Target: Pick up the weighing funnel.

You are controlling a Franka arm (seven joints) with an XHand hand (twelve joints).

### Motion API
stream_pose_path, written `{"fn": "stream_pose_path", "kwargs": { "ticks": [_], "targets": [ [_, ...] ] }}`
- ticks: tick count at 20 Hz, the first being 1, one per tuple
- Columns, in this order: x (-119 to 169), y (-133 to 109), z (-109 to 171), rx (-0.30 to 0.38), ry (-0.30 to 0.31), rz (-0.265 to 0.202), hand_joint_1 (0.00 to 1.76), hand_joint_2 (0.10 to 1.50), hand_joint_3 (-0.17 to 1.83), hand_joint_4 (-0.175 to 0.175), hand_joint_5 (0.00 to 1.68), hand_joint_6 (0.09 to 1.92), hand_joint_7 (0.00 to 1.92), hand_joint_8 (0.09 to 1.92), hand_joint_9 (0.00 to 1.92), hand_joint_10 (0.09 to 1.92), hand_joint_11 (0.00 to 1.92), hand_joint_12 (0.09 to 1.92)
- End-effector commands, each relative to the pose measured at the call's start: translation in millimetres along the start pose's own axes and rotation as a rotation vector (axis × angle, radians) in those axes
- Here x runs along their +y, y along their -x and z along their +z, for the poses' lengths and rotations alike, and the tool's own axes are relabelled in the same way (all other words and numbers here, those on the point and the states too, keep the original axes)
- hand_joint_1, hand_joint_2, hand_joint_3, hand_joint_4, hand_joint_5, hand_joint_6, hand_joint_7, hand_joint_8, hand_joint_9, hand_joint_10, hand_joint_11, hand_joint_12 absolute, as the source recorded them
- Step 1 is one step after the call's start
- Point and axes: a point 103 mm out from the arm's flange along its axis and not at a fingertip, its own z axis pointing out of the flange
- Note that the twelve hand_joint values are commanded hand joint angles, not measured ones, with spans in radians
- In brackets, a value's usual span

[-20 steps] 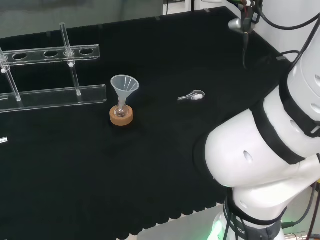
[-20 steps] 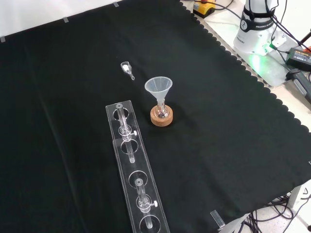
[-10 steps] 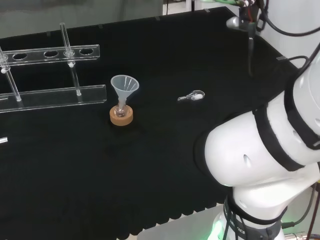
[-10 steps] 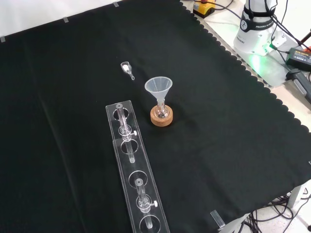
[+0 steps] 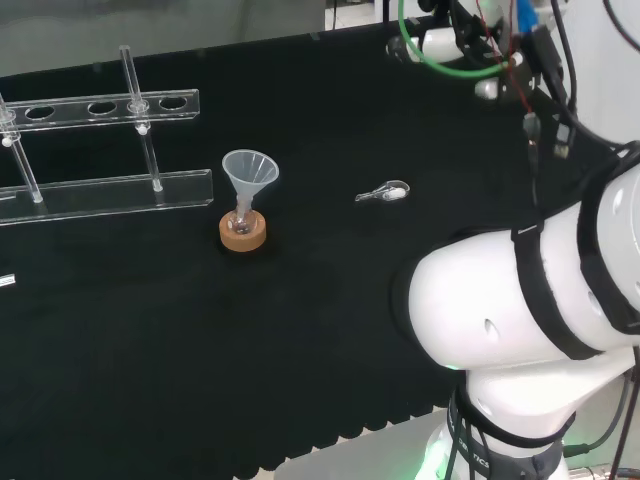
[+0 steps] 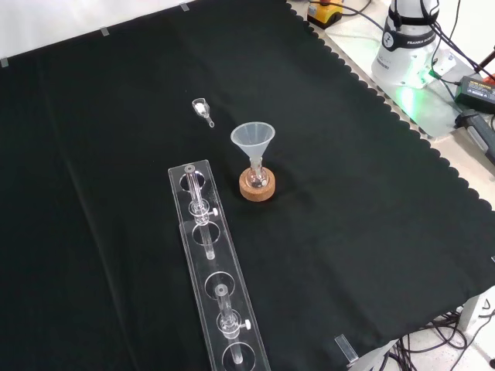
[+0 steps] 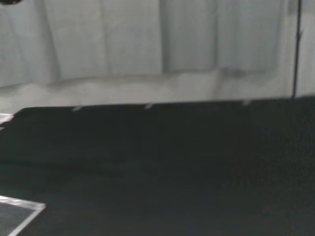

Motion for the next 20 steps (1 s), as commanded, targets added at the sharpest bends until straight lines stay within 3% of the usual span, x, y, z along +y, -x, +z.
{"fn": "stream_pose_path", "kwargs": {
  "ticks": [1, 11, 20],
  "targets": [
    [-14, 39, 47, -0.146, -0.011, 0.026, 0.63, 0.72, -0.01, -0.039, 0.55, 0.43, 0.66, 0.82, 0.84, 0.61, 0.81, 1.26],
    [-3, 62, 111, -0.204, -0.137, -0.039, 0.62, 0.71, -0.01, -0.039, 0.50, 0.51, 0.57, 0.86, 0.74, 0.67, 0.72, 1.30],
    [-5, 75, 173, -0.189, -0.260, -0.072, 0.59, 0.72, -0.01, -0.089, 0.58, 0.61, 0.59, 0.87, 0.73, 0.70, 0.69, 1.32]
  ]
}}
